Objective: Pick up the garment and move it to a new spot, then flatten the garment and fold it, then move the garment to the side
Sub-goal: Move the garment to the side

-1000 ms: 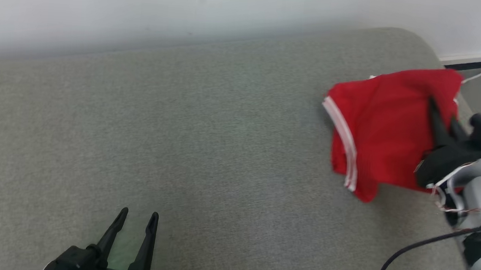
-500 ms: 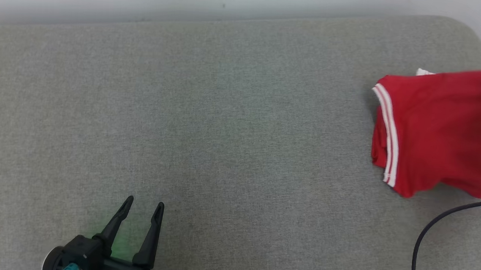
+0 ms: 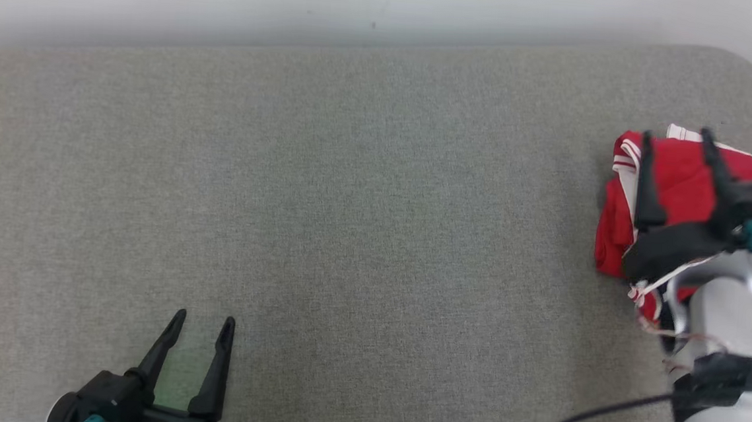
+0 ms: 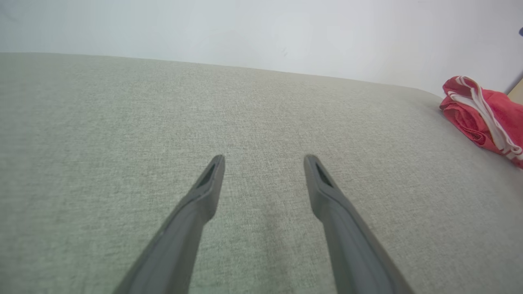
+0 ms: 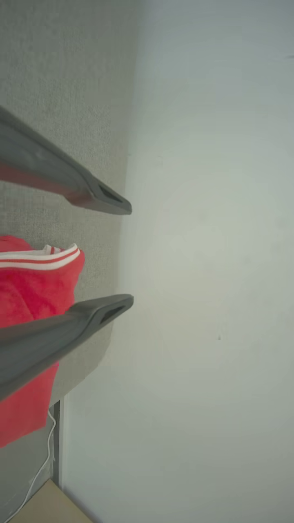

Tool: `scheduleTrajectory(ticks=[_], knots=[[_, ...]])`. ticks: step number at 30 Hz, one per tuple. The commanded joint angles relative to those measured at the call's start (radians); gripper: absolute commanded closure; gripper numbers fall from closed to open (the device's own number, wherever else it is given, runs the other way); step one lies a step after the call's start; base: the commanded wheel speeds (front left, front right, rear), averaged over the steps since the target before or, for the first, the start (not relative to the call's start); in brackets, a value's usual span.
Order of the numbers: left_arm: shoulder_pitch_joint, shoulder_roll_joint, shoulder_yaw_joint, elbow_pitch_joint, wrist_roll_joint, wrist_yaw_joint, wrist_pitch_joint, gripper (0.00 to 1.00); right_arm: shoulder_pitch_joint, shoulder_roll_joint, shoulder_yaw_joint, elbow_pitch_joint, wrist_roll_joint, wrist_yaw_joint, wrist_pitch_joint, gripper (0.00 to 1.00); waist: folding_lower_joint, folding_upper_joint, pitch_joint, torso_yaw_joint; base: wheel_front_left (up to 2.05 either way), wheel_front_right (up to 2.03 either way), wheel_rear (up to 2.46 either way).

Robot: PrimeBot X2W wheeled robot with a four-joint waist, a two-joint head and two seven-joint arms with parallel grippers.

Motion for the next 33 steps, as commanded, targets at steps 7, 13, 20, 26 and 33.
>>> scheduleTrajectory(ticks=[7,13,20,26,33], knots=[[0.070,0.001,0.026,0.014,0.003,0.036,0.000,0.00,0.227,0.035,0.152,-0.114,0.172,-0.001,-0.004,0.00,0.0001,-0.0001,-0.118,0.039,0.00,0.00,0.00],[0.109,0.001,0.038,0.016,0.021,0.062,0.000,0.00,0.343,0.051,0.184,-0.142,0.213,-0.001,-0.004,0.00,0.0001,-0.0001,-0.166,0.054,0.00,0.00,0.00],[0.155,0.001,0.046,0.024,0.011,0.089,0.000,0.00,0.472,0.076,0.171,-0.172,0.233,-0.001,-0.004,0.00,0.0001,-0.0001,-0.215,0.078,0.00,0.00,0.00],[0.187,0.001,0.056,0.033,0.018,0.103,0.000,0.00,0.559,0.094,0.134,-0.209,0.224,-0.001,-0.004,0.00,0.0001,-0.0001,-0.245,0.098,0.00,0.00,0.00],[0.206,0.001,0.070,0.041,0.028,0.104,0.000,0.00,0.608,0.104,0.131,-0.225,0.210,-0.001,-0.004,0.00,0.0001,-0.0001,-0.261,0.105,0.00,0.00,0.00]])
